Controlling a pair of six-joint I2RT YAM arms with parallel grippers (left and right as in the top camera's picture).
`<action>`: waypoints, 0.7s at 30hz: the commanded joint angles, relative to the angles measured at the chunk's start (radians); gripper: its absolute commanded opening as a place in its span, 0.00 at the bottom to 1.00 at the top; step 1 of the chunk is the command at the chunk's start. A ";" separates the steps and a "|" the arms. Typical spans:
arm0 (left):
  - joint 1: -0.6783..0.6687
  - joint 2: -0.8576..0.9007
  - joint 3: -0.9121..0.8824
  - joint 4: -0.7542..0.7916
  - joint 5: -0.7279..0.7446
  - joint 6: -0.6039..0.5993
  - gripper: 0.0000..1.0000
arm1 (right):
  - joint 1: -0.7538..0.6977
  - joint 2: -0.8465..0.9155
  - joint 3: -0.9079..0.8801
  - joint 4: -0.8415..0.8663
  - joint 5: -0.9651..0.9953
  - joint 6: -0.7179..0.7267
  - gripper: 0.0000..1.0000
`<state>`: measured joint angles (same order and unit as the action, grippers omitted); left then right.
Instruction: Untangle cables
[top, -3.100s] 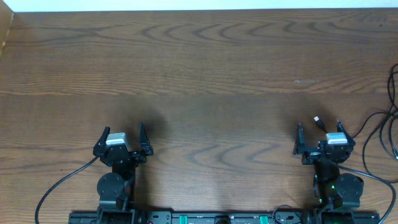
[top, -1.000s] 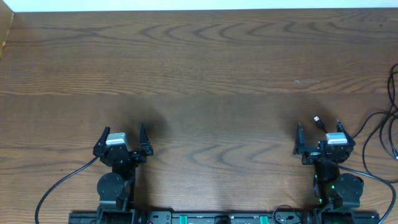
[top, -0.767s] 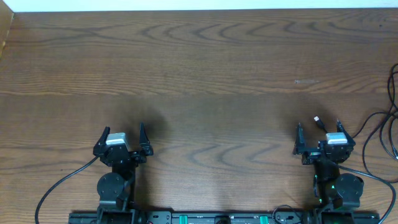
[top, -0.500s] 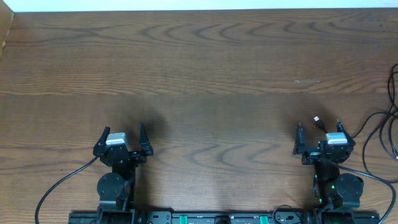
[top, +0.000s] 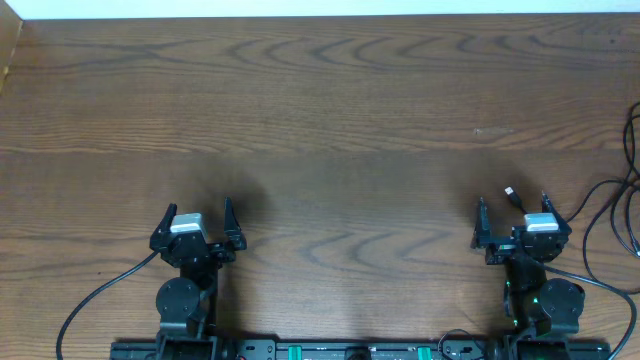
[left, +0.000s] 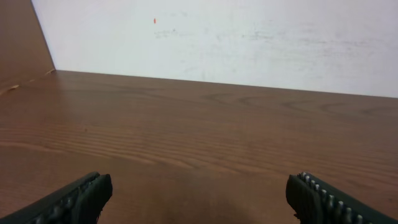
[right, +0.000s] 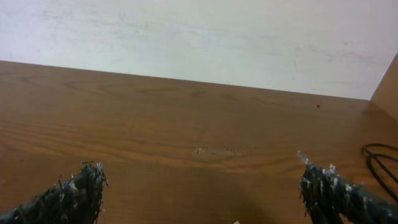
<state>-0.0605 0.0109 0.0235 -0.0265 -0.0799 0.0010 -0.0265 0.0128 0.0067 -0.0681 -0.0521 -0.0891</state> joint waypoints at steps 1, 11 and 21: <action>0.005 -0.006 -0.019 -0.040 -0.010 0.010 0.95 | 0.008 -0.007 -0.001 -0.003 -0.006 -0.013 0.99; 0.005 -0.006 -0.019 -0.040 -0.010 0.010 0.95 | 0.008 -0.007 -0.001 -0.003 -0.006 -0.013 0.99; 0.005 -0.006 -0.019 -0.040 -0.010 0.010 0.95 | 0.008 -0.007 -0.001 -0.003 -0.006 -0.013 0.99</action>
<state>-0.0605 0.0109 0.0235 -0.0265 -0.0799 0.0010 -0.0265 0.0128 0.0067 -0.0681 -0.0521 -0.0891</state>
